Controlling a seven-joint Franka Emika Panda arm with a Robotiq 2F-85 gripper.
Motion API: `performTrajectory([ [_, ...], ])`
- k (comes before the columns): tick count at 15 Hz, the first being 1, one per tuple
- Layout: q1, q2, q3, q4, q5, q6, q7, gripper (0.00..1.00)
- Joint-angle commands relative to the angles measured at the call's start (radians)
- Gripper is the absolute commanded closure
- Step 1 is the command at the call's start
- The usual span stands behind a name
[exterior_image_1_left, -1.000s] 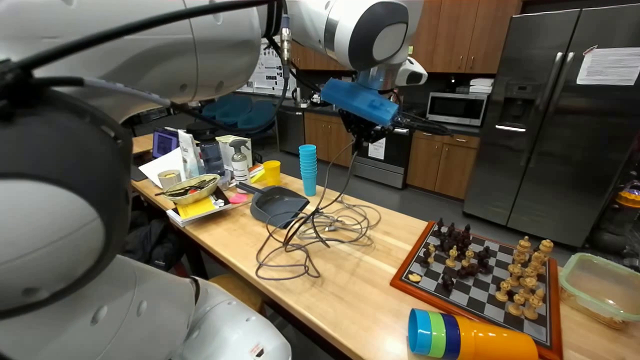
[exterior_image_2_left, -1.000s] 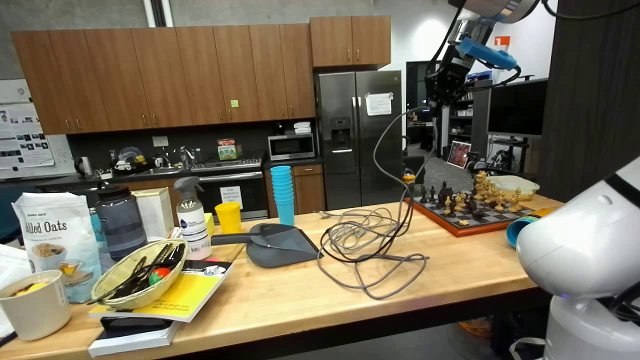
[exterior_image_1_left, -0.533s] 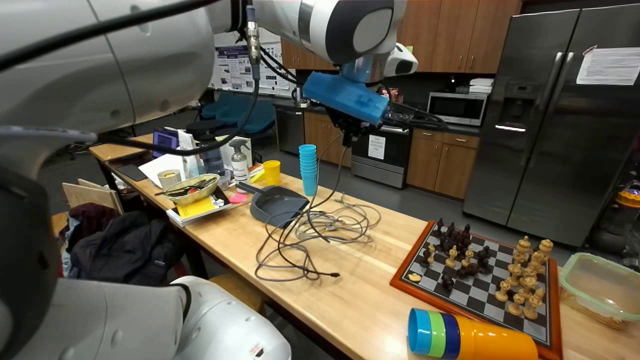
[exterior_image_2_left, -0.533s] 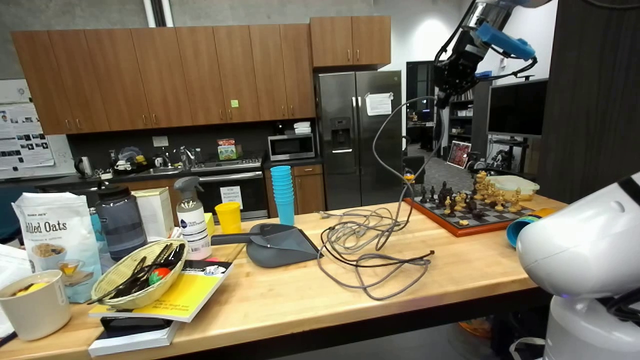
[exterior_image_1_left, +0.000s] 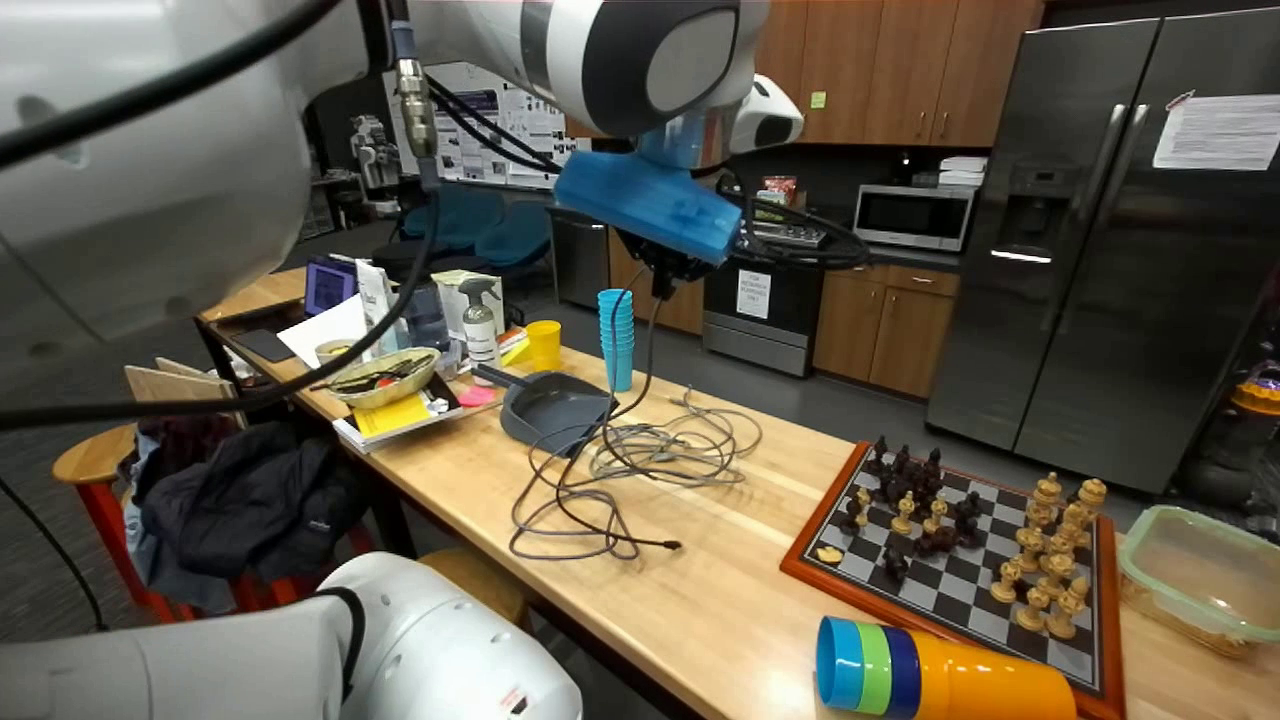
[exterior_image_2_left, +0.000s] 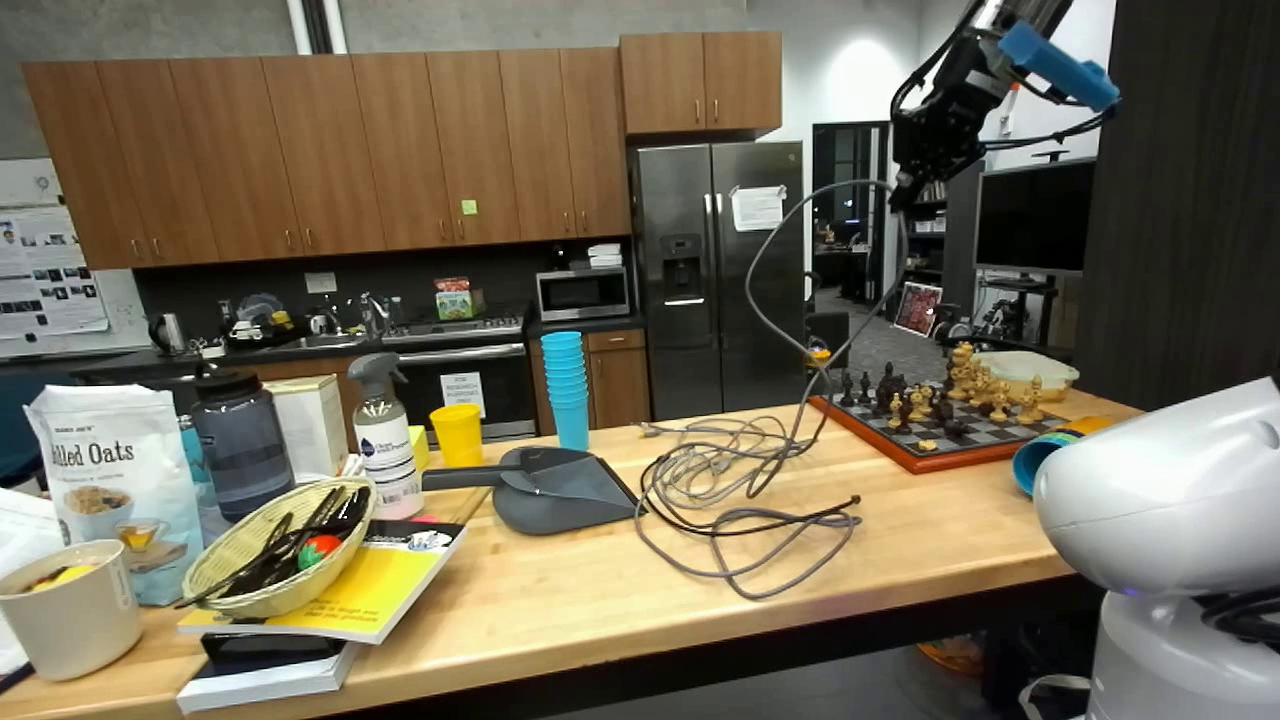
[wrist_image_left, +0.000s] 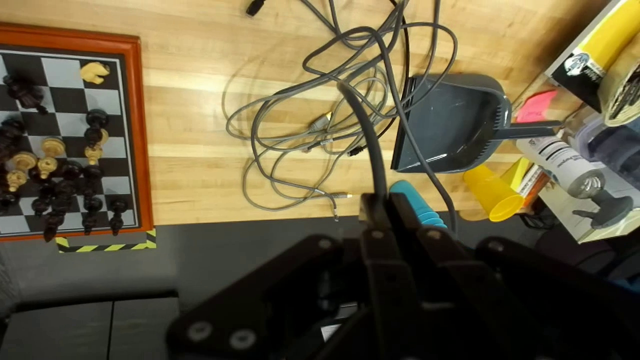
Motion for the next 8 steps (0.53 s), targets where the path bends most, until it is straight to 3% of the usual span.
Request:
performTrajectory([
  [1, 0.009, -0.103, -0.017, -0.024, -0.004, -0.050, -0.011, 0.98],
  [4, 0.009, -0.150, -0.030, -0.010, -0.010, -0.124, -0.007, 0.98],
  [8, 0.007, -0.109, 0.013, -0.008, -0.039, -0.149, 0.023, 0.98],
])
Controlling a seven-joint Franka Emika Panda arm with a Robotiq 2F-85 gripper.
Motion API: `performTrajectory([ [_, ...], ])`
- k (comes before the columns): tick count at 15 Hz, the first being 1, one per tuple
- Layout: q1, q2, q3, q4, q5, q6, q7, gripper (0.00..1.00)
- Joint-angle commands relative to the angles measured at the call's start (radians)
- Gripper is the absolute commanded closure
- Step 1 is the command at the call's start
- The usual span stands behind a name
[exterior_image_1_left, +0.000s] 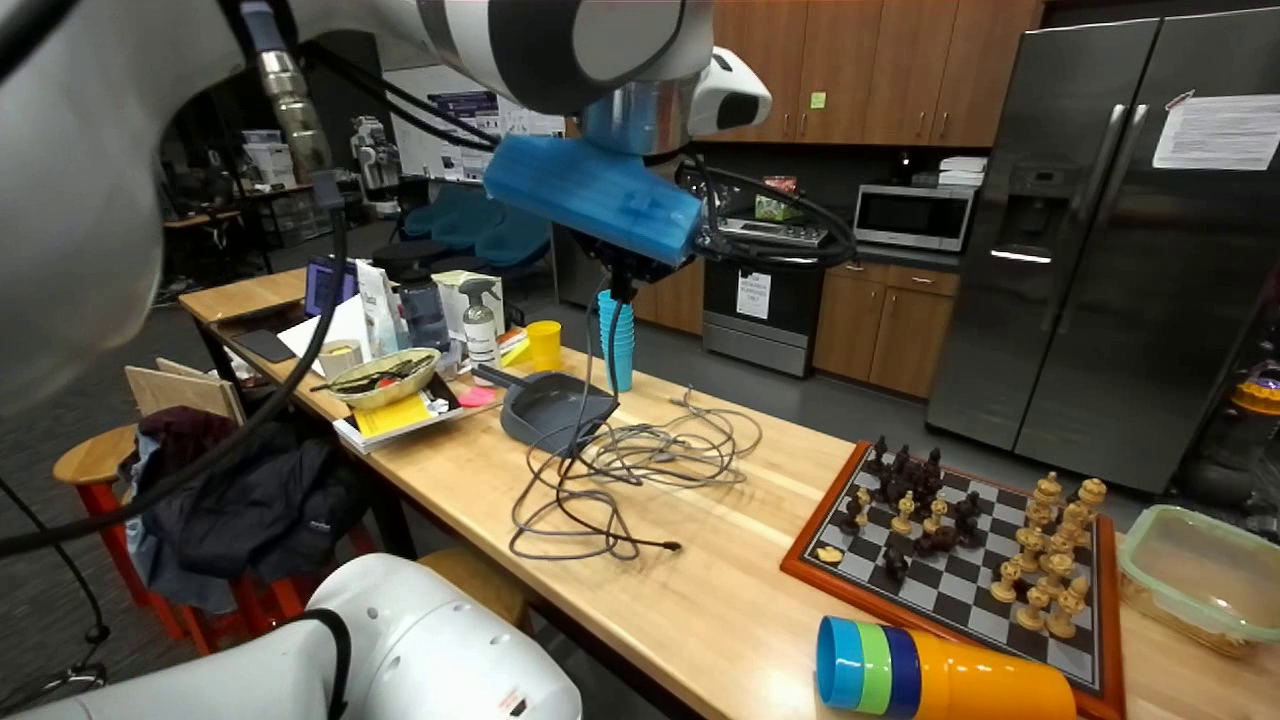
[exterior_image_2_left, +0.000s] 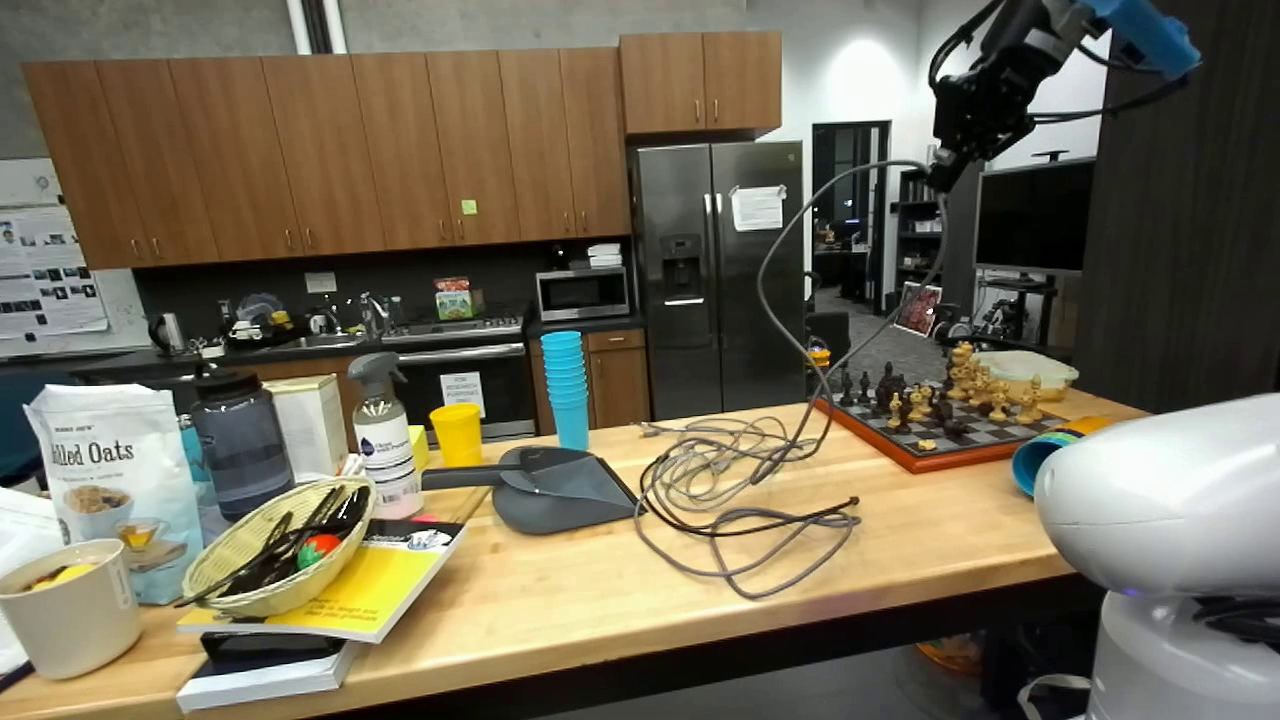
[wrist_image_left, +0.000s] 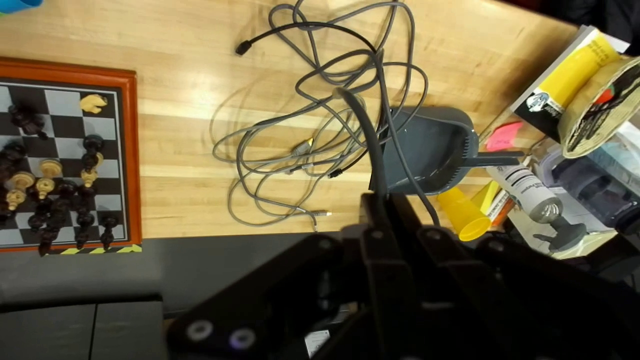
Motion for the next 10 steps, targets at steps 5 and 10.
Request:
performTrajectory([
  [5, -0.016, 0.155, 0.198, -0.068, -0.133, 0.143, 0.127, 0.98],
  [10, -0.012, 0.339, 0.402, -0.126, -0.299, 0.317, 0.347, 0.98],
])
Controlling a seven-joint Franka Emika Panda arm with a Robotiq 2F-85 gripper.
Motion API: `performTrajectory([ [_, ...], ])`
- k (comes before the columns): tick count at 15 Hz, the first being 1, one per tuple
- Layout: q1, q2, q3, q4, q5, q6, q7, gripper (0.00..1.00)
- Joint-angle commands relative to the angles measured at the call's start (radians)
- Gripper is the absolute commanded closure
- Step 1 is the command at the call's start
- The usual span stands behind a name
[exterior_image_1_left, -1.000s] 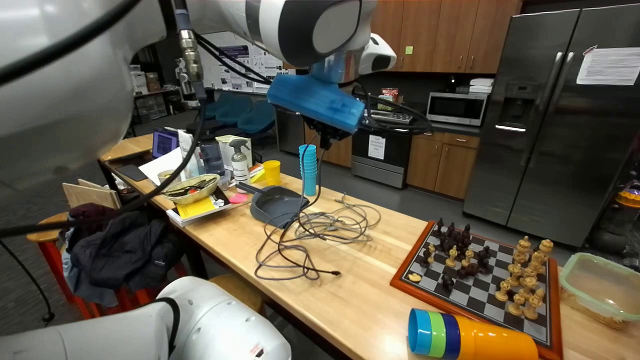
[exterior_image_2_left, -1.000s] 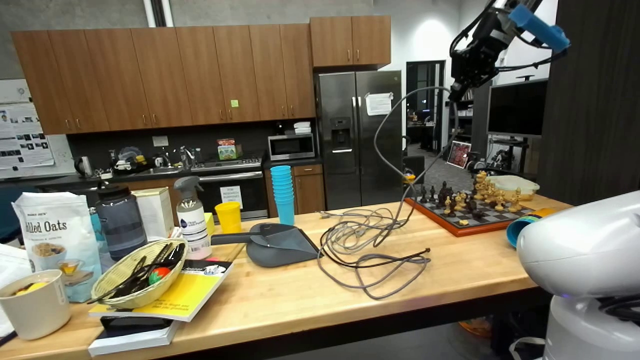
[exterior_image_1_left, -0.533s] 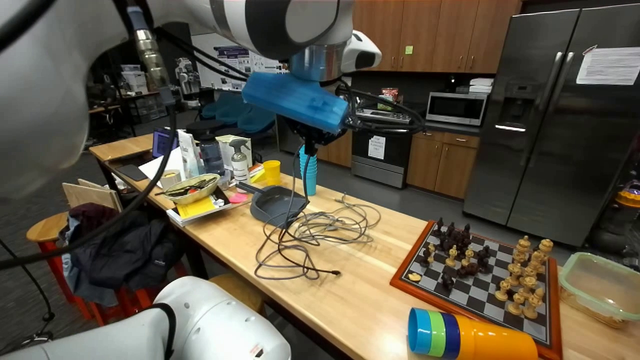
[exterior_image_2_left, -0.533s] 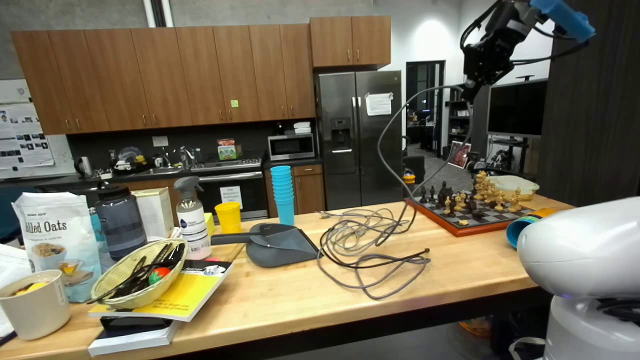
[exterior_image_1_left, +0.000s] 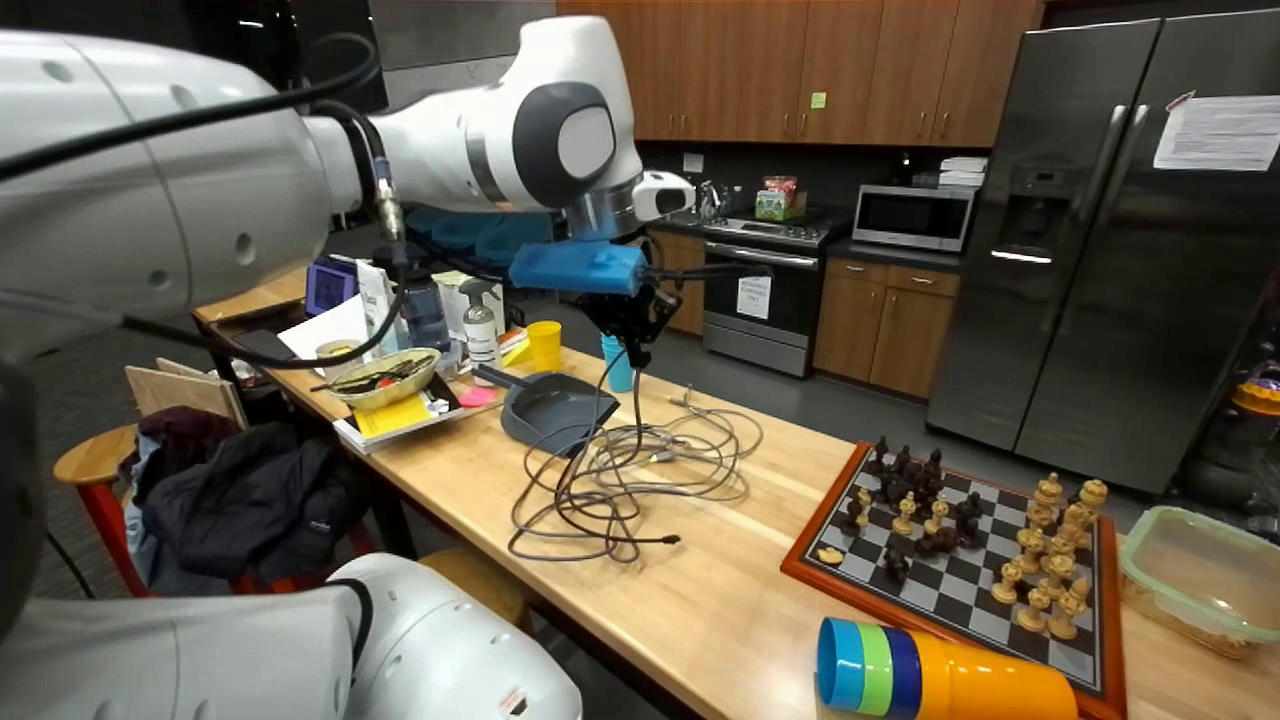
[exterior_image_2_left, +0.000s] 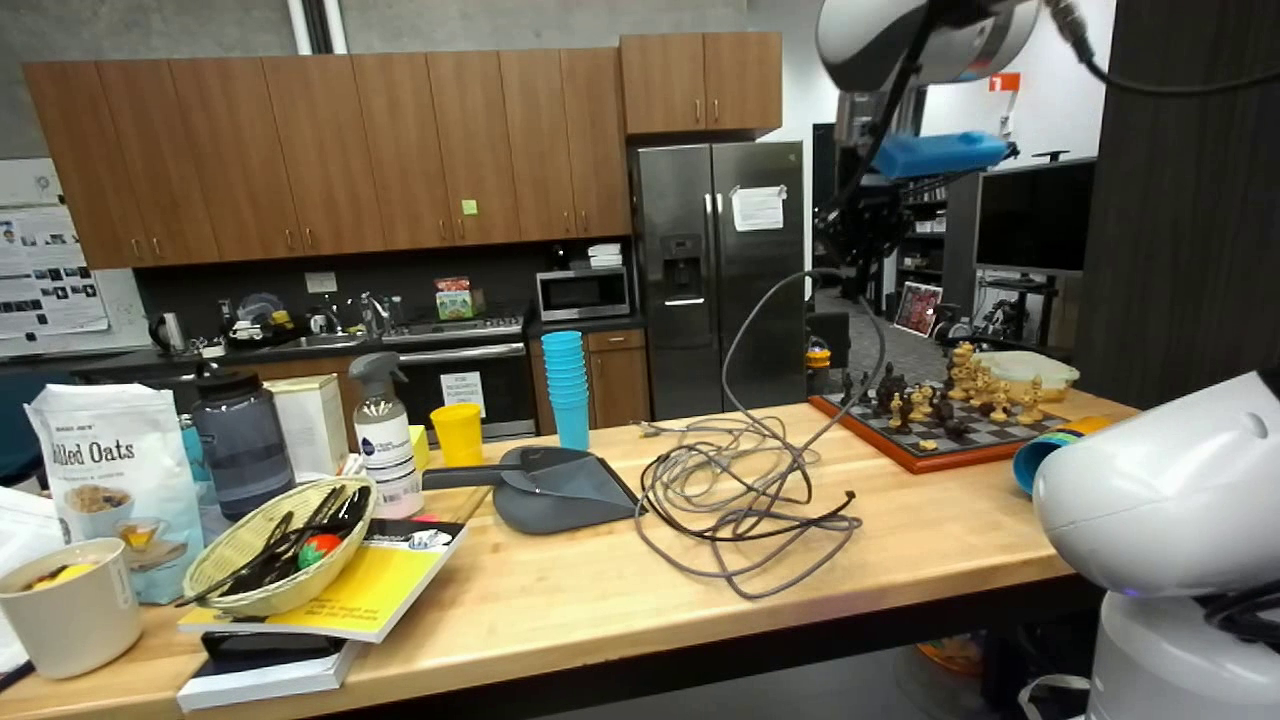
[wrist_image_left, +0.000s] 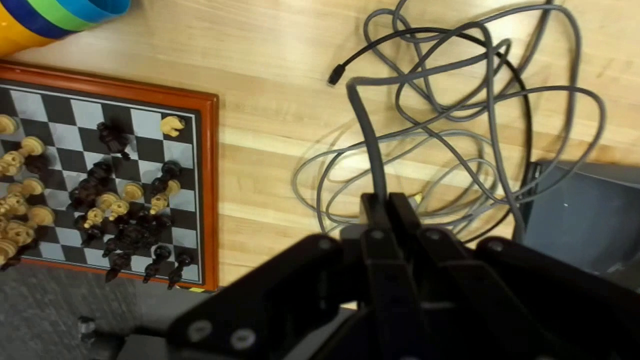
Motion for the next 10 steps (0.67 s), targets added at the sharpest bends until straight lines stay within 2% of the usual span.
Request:
performTrajectory([
  [1, -0.008, 0.151, 0.115, -0.001, -0.123, 0.072, 0.151, 0.98],
  [5, 0.000, 0.291, 0.193, 0.000, -0.275, 0.109, 0.297, 0.98],
  [10, 0.013, 0.385, 0.177, 0.039, -0.393, 0.110, 0.388, 0.98],
])
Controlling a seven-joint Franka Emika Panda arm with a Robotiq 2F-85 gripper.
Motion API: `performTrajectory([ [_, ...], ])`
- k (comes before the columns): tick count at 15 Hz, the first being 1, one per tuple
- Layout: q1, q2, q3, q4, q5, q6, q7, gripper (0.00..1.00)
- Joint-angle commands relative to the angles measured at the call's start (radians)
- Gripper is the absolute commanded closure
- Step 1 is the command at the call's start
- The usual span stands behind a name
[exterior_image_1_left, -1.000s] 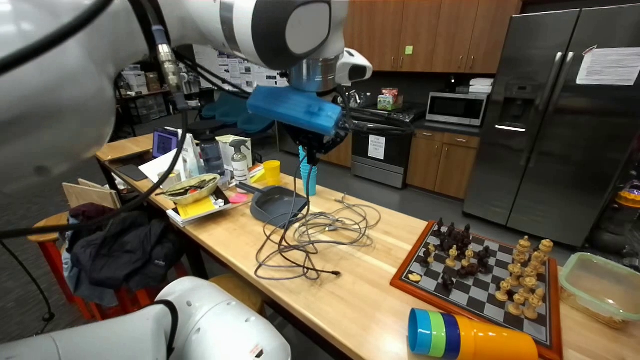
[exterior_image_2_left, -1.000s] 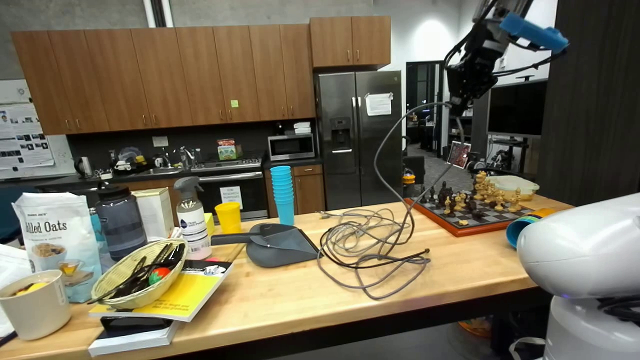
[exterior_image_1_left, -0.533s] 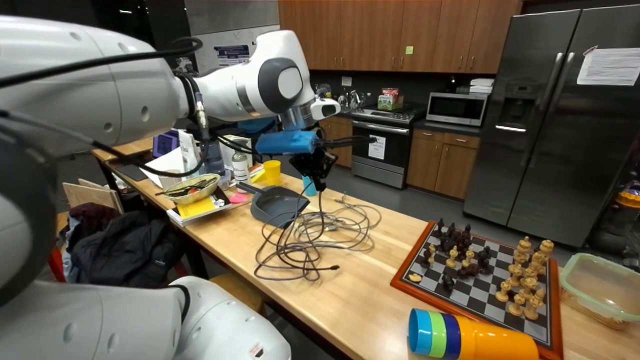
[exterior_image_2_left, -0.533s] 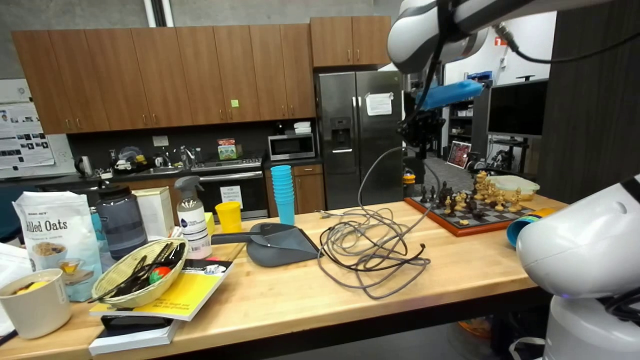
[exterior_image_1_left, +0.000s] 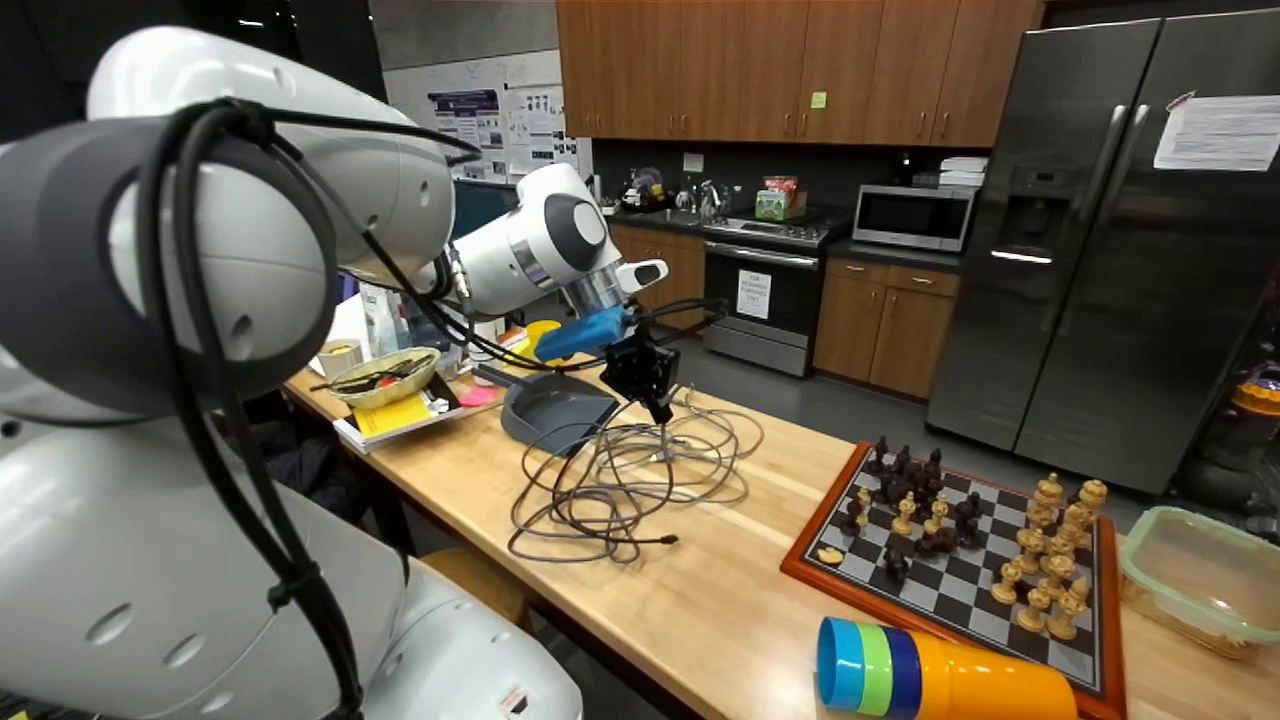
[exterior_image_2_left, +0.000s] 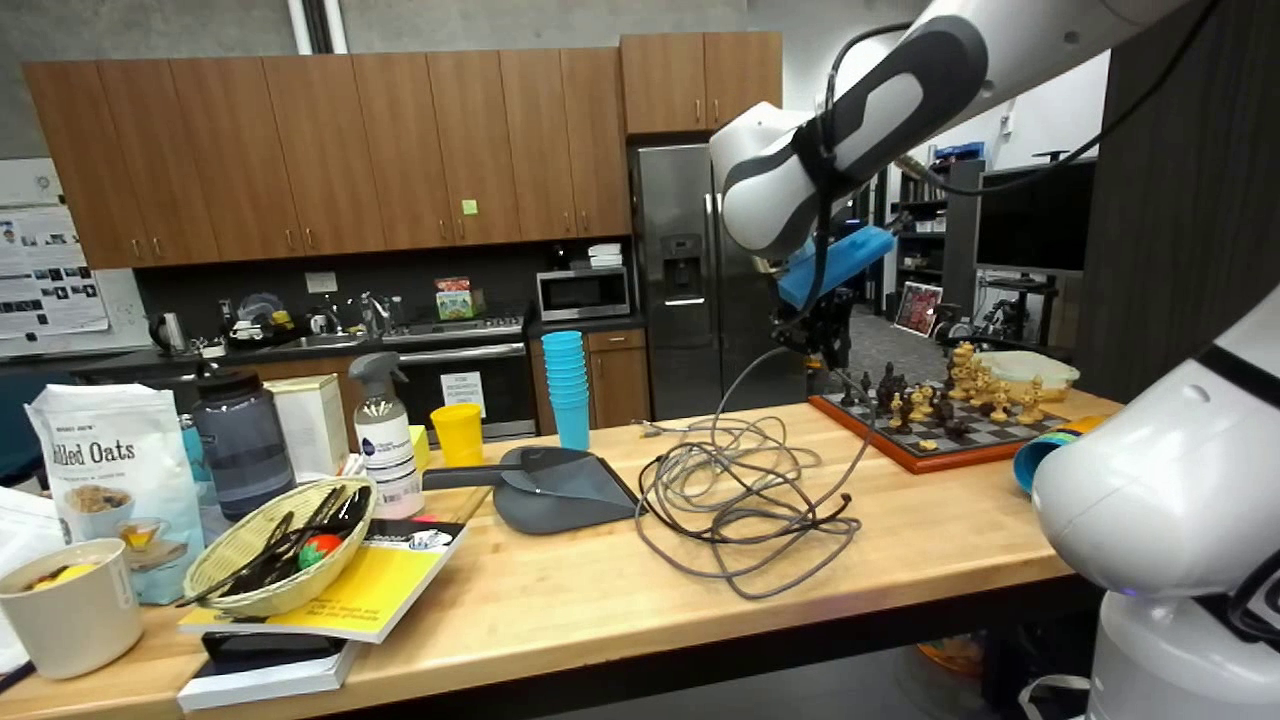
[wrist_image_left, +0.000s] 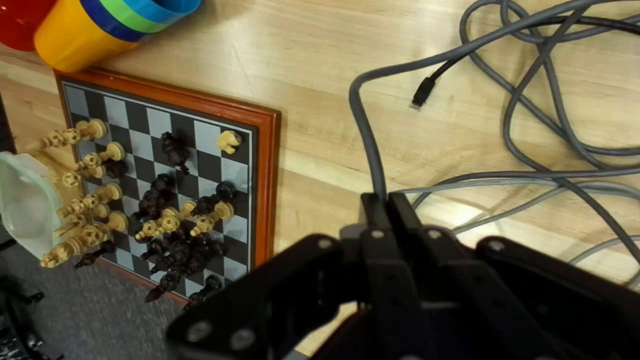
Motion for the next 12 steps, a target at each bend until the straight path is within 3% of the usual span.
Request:
performTrajectory([
  [1, 0.018, 0.048, -0.040, 0.049, -0.053, 0.019, 0.048, 0.98],
  [7, 0.031, 0.076, -0.115, 0.119, 0.033, 0.110, 0.041, 0.98],
  [12, 0.048, 0.143, -0.138, 0.189, 0.138, 0.110, 0.037, 0.98],
])
